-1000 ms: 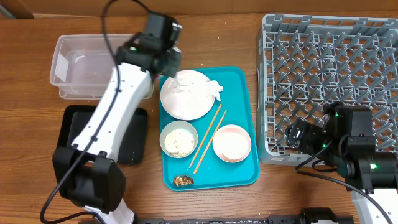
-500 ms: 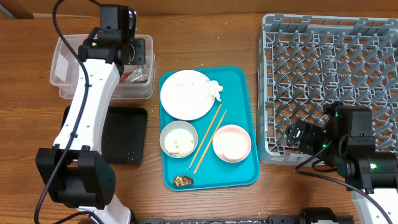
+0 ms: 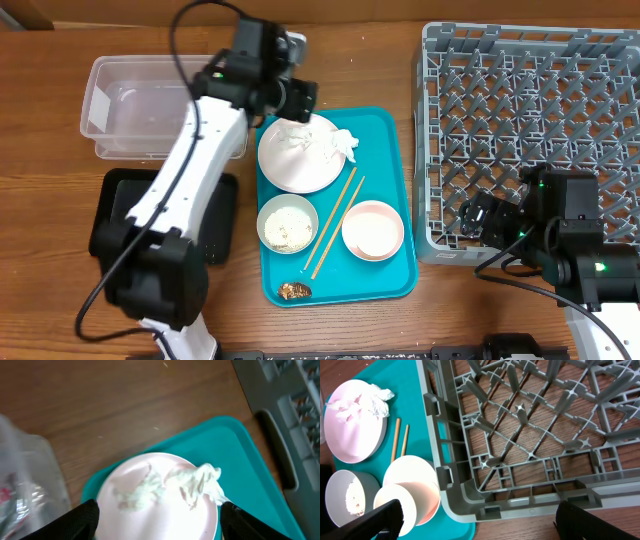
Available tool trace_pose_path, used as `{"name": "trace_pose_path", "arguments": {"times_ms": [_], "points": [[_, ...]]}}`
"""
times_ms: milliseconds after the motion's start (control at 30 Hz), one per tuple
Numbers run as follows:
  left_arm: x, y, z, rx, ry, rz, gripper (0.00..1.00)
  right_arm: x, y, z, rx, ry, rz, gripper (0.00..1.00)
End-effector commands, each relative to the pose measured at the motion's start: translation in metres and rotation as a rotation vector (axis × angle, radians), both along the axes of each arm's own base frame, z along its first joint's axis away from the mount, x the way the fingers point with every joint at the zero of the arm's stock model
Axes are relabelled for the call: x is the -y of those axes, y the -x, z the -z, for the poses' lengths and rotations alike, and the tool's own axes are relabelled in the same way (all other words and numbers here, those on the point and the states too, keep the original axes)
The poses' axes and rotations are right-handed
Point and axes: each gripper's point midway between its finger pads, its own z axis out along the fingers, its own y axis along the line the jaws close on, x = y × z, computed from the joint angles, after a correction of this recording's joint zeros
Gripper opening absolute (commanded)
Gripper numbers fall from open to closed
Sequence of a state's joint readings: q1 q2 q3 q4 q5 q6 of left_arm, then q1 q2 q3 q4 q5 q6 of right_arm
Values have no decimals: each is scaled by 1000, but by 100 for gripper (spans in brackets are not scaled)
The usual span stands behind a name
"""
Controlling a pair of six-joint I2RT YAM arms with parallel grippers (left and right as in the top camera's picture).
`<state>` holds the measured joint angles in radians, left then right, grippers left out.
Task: Sort waste into correct bins and load items into the dishwasher
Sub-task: 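Grasp the crumpled tissue on the plate with the left gripper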
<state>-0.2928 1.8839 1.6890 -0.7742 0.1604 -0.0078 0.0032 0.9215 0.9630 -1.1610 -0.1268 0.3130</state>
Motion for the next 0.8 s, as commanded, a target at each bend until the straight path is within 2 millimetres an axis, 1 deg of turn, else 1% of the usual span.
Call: {"name": "trace_pose_path", "arguments": {"times_ms": [0, 100, 133, 167, 300, 367, 433, 533, 567, 667, 700, 767], "points": [[6, -6, 47, -50, -122, 18, 78, -1, -5, -11, 32, -2, -9, 100], [1, -10, 74, -83, -181, -1, 79, -1, -5, -11, 31, -2, -9, 100], [1, -11, 80, -92, -184, 0, 79, -1, -5, -11, 31, -2, -9, 100], [1, -11, 91, -113, -191, 2, 79, -1, -5, -11, 32, -2, -9, 100], [-1, -8, 124, -175, -215, 6, 79, -1, -5, -11, 32, -2, -9, 100], [-2, -5, 138, -207, -229, 7, 72, -1, -5, -11, 32, -2, -9, 100], [-5, 2, 147, -248, -243, 10, 58, -1, -5, -11, 31, -2, -9, 100], [-6, 6, 149, -264, -249, 12, 45, -1, -5, -11, 31, -2, -9, 100], [-6, 7, 149, -269, -250, 12, 38, -1, -5, -10, 28, -2, -9, 100], [-8, 12, 151, -291, -257, 14, 9, -1, -4, -9, 23, -2, -9, 100], [-8, 14, 151, -296, -260, 14, 4, -1, -4, -9, 23, -2, -9, 100], [-9, 16, 152, -307, -264, 15, 4, -1, -4, -9, 22, -2, -9, 100]]}}
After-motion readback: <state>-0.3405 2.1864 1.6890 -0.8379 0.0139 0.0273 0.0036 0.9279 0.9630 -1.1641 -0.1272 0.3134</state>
